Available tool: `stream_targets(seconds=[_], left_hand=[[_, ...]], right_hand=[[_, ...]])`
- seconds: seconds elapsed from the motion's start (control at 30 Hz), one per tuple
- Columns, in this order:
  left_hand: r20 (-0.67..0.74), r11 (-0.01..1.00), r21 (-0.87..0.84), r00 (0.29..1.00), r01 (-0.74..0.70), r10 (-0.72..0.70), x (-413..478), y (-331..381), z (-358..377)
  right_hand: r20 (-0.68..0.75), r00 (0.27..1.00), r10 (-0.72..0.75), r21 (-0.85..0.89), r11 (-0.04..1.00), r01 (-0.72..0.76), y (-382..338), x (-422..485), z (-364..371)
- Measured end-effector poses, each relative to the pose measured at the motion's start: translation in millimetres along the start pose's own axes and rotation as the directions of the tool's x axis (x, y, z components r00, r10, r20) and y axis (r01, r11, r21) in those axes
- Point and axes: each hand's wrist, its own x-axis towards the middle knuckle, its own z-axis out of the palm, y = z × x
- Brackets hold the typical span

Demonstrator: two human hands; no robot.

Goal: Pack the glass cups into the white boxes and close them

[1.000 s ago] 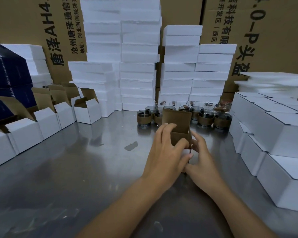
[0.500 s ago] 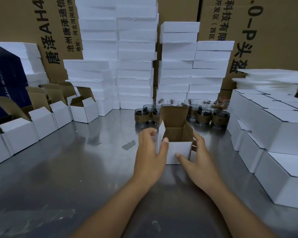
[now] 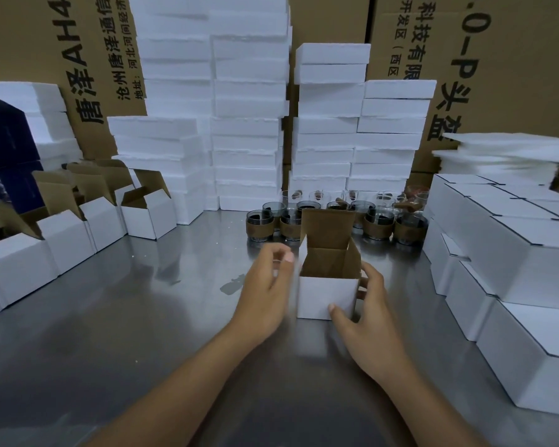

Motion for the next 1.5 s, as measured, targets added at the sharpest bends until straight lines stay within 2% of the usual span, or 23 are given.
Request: stream_targets(seconds=[0.1, 0.17, 0.27, 0.33, 0.6, 0.73, 0.9, 1.07, 1.2, 1.4, 1.5], left_hand=[[-0.099, 0.999, 0.002, 0.994, 0.044, -0.044, 36.1, -16.2, -12.0], [-0.097, 0.982, 0.144, 0.989, 0.123, -0.109, 65.9, -31.3, -19.9], [-0.023, 0.898, 0.387, 0.976, 0.207, -0.215, 100.8, -55.2, -29.7], [0.002, 0.856, 0.464, 0.966, 0.229, -0.26, 116.4, -68.0, -33.7], [0.074, 0.779, 0.586, 0.942, 0.223, -0.326, 152.1, -90.9, -26.0], [0.051, 0.771, 0.598, 0.951, 0.217, -0.306, 150.8, -94.4, -21.2], [-0.012, 0.857, 0.473, 0.974, 0.203, -0.225, 131.8, -92.3, -20.8], [-0.066, 0.912, 0.392, 0.993, 0.118, -0.1, 98.6, -81.2, -20.6], [-0.094, 0.956, 0.267, 0.99, 0.124, -0.103, 70.5, -64.1, -25.1], [-0.195, 0.976, -0.1, 0.958, 0.192, -0.209, 19.9, -22.9, -35.4], [-0.192, 0.979, -0.142, 0.966, 0.149, -0.175, -5.3, -2.6, -40.4]], right_hand=[[0.036, 0.999, 0.004, -0.058, 0.998, -0.002, -2.8, -1.5, -1.3], [0.061, 0.998, -0.011, -0.087, 0.996, 0.016, -5.2, -2.7, -1.0], [0.099, 0.994, -0.042, -0.116, 0.992, 0.053, -6.2, -3.2, -0.5], [0.099, 0.994, -0.041, -0.131, 0.99, 0.054, -4.8, -2.3, -0.6], [0.1, 0.988, -0.115, -0.185, 0.974, 0.132, 3.2, 1.1, 2.9], [0.114, 0.988, -0.105, -0.184, 0.975, 0.125, 4.6, 1.6, 2.0], [0.108, 0.989, -0.1, -0.196, 0.973, 0.12, 2.9, 1.2, 0.4], [0.106, 0.992, -0.075, -0.204, 0.974, 0.095, -1.1, 1.4, -0.4], [0.103, 0.992, -0.074, -0.205, 0.974, 0.094, -5.4, 0.7, -1.8], [0.08, 0.993, -0.082, -0.183, 0.979, 0.095, -9.9, -2.6, -2.0], [0.049, 0.995, -0.084, -0.176, 0.98, 0.092, -10.8, -6.1, -1.6]])
